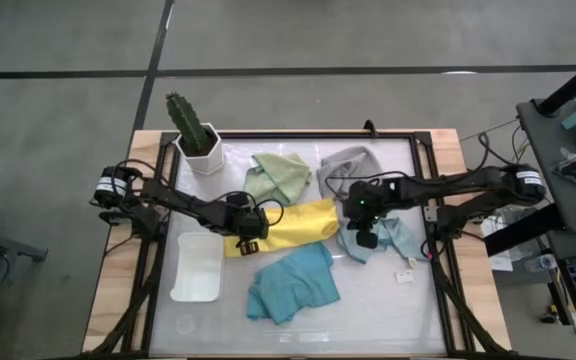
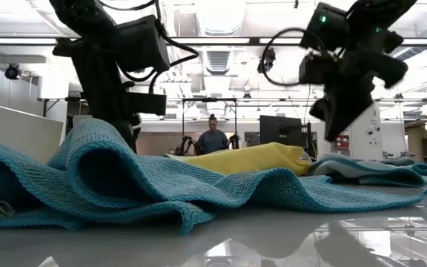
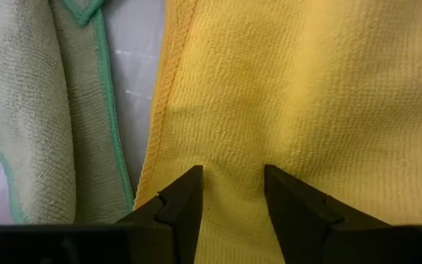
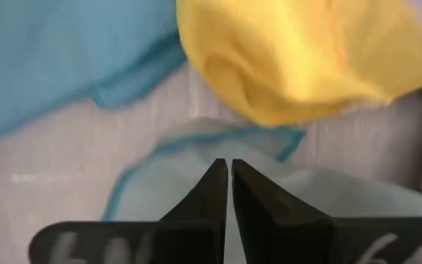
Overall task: Fold microfiber towels
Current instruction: Fold the yellow microfiber towel
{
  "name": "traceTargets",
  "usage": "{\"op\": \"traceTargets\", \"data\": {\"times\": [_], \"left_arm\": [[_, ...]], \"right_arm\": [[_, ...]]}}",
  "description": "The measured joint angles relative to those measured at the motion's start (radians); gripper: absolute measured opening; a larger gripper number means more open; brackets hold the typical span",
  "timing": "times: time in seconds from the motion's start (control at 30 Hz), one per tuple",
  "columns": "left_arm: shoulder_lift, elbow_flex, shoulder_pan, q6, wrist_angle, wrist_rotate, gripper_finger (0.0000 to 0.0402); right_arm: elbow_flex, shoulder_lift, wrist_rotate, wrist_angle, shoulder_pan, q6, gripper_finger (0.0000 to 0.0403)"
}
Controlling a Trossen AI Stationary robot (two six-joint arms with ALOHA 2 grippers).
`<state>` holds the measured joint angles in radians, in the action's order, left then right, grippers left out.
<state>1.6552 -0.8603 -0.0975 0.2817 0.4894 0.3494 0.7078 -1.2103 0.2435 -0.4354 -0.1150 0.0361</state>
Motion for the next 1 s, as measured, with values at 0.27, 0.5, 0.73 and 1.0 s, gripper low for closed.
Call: {"op": "traceTargets", "data": {"times": [0.27,0.5,0.73,1.0], "left_arm": [[-0.019,-0.027,-0.009,-0.035,0.001,-0.017,0.0134],[-0.02,-0.03,-0.009,-0.037,-0.002,-0.026,0.0134],[-0.022,-0.03,-0.009,-0.034,-0.007,-0.026,0.0134],[-0.022,-0.028,-0.009,-0.033,-0.009,-0.026,0.0134]], "right_arm": [[-0.004,-0.025,-0.048,0.092,0.001,0.165,0.0067],[-0.004,-0.104,-0.116,0.162,-0.03,0.558,0.0144],[-0.004,-0.204,-0.116,0.25,-0.057,0.614,0.0193],[0.002,-0.238,-0.114,0.253,-0.101,0.609,0.0199]]}}
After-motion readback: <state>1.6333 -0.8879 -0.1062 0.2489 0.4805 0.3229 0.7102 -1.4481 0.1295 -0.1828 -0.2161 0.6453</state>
